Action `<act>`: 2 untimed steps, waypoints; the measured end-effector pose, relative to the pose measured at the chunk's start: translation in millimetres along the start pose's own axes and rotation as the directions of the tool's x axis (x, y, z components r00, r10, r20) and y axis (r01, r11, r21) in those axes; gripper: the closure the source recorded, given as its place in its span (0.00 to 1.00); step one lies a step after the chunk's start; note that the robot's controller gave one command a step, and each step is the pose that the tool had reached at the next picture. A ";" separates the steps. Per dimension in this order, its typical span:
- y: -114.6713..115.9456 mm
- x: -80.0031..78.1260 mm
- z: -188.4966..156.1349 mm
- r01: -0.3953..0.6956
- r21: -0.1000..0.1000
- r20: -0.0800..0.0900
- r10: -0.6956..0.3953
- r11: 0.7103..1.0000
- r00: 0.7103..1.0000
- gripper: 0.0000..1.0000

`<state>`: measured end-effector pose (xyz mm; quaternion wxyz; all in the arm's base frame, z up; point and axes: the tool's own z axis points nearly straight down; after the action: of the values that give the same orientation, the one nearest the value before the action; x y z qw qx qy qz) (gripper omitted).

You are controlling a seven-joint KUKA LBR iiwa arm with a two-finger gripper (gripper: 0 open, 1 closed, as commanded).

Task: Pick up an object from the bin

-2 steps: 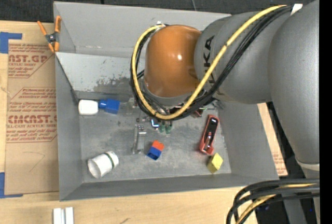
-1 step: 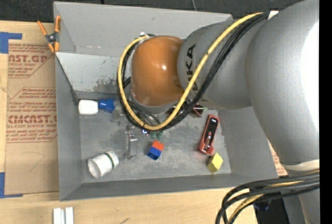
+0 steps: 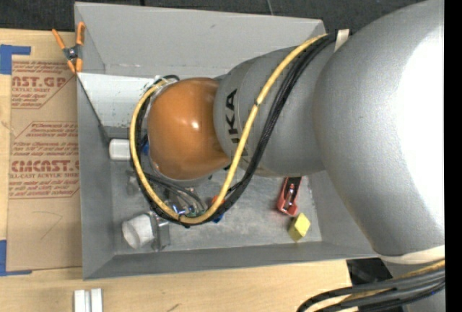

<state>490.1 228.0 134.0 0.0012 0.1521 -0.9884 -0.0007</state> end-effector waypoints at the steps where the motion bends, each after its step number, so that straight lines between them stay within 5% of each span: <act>1: 16.5 1.3 -3.1 0.144 0.003 0.009 -0.144 0.990 0.990 0.00; 2: 15.5 -4.7 64.3 0.304 0.002 0.012 -0.304 0.953 0.953 0.00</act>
Offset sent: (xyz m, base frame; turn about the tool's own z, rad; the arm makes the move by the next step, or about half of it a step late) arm -0.0036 0.0151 -0.0640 -0.3073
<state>489.8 244.2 69.6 -0.0051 0.3021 -0.9533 -0.0018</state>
